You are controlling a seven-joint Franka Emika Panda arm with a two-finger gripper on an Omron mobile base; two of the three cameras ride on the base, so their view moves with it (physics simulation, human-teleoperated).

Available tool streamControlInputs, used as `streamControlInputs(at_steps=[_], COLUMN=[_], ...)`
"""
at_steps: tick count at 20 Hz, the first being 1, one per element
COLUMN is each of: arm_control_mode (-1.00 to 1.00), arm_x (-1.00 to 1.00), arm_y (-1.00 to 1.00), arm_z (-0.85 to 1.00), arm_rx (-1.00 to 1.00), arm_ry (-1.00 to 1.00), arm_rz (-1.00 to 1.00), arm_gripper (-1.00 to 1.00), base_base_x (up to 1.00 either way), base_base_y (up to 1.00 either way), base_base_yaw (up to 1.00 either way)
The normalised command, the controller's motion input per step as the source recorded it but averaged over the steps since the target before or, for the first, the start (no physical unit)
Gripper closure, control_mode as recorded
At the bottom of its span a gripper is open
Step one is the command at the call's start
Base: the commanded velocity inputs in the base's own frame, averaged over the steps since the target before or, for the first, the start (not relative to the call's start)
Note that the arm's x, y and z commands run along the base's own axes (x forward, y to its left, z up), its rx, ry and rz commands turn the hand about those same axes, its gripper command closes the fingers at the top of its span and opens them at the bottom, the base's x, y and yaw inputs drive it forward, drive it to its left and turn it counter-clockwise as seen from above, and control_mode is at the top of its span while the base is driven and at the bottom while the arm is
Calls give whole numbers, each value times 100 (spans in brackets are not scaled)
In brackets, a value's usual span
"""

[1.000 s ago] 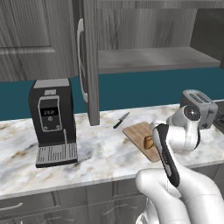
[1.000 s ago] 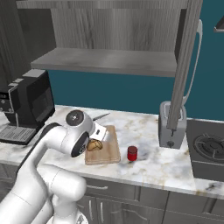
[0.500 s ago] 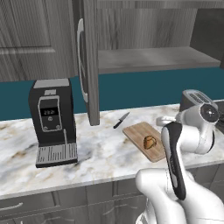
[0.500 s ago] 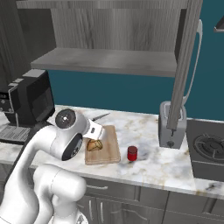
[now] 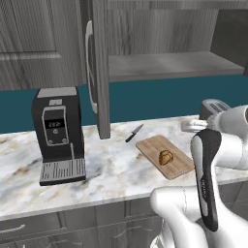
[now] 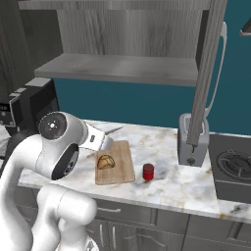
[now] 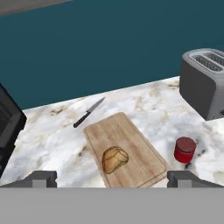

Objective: Pick the bread, place it on the cutting board, pick the jam, place it on the counter, and close the cabinet.

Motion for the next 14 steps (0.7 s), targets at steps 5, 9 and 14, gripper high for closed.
streamControlInputs(at_steps=[5, 9, 14], arm_control_mode=[-100, -100, -100], arm_x=[-72, -45, -55], arm_y=[13, 9, 12], arm_z=[38, 23, 4], arm_rx=[-3, -4, -3], arm_ry=[-16, -11, -9], arm_rz=[0, 0, 0], arm_gripper=[-100, -100, -100], base_base_x=[0, 0, 0], base_base_y=[0, 0, 0], base_base_yaw=[0, 0, 0])
